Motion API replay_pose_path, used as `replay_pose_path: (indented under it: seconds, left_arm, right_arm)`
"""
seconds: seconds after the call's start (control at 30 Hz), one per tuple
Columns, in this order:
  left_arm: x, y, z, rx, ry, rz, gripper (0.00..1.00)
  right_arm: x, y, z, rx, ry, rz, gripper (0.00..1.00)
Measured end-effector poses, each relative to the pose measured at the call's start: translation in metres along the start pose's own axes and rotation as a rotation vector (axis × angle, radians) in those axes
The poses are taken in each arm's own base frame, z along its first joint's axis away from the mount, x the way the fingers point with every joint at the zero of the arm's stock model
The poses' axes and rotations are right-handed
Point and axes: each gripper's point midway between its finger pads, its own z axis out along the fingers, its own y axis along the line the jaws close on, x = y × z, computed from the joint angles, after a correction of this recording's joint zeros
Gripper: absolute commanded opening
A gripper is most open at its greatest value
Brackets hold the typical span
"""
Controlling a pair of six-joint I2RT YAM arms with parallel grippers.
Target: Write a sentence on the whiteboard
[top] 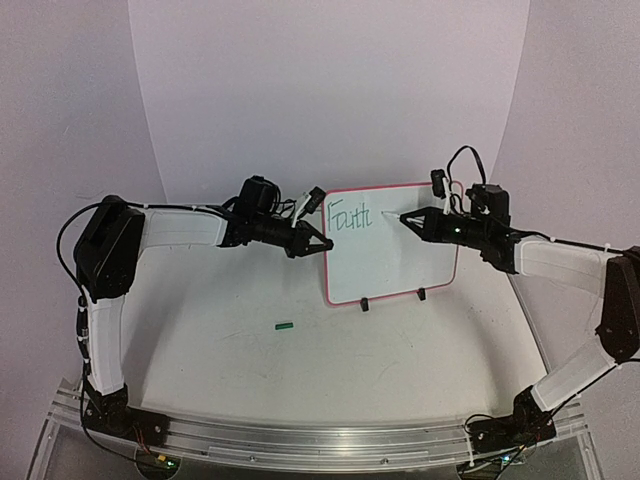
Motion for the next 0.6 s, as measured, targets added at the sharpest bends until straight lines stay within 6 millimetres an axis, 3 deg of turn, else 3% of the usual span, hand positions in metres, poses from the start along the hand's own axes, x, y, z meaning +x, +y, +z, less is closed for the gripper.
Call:
replay_pose_path:
  seconds: [0.3, 0.6]
  left_arm:
    - [0.0, 0.0, 0.0, 0.0, 0.0, 0.0, 0.0]
    - [0.0, 0.001, 0.0, -0.008, 0.0, -0.008, 0.0]
  right_arm:
    - [-0.013, 0.0, 0.0, 0.003, -0.042, -0.004, 0.0]
    - [-0.013, -0.005, 0.003, 0.015, -0.049, 0.01, 0.0]
